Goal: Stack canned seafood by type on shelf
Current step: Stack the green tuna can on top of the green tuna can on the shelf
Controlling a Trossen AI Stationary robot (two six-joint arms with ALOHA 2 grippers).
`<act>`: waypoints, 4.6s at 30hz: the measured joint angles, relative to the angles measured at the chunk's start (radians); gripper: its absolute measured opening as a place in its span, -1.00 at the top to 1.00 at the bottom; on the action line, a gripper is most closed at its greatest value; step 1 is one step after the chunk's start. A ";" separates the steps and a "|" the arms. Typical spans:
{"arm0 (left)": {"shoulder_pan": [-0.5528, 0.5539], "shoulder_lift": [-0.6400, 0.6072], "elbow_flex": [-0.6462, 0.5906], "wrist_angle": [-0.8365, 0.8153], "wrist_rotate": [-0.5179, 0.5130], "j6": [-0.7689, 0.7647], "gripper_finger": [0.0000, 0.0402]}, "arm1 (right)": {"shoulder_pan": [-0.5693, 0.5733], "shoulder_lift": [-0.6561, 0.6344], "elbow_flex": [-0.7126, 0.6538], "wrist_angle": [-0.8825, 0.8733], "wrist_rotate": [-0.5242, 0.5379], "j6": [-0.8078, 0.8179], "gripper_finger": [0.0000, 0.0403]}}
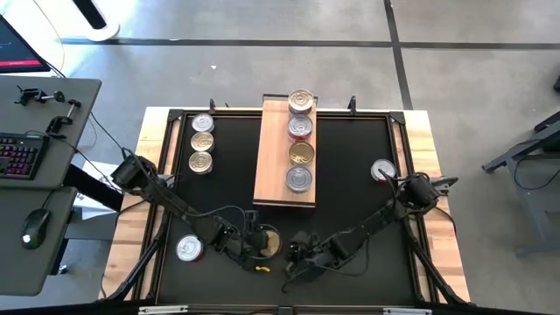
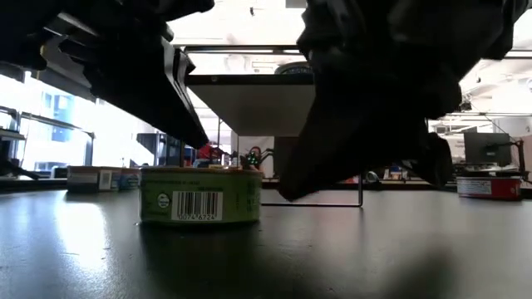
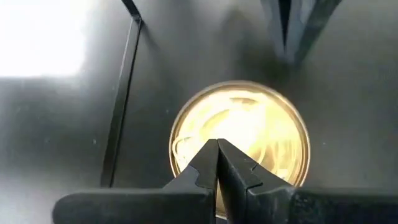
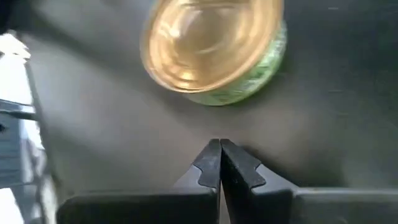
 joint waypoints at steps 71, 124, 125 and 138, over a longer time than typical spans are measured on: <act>-0.144 -0.068 -0.258 0.328 -0.093 -0.188 1.00 | -0.122 0.010 0.092 -0.177 -0.120 -0.052 1.00; -0.221 -0.107 -0.291 -0.062 -0.147 -0.374 1.00 | -0.135 -0.118 0.228 -0.092 -0.058 -0.342 1.00; -0.233 -0.125 -0.292 -0.096 -0.158 -0.397 1.00 | -0.138 -0.129 0.228 -0.094 -0.062 -0.389 1.00; -0.403 -0.400 -0.291 -0.189 -0.240 -0.790 1.00 | -0.234 -0.013 0.469 -0.220 -0.455 -0.940 0.10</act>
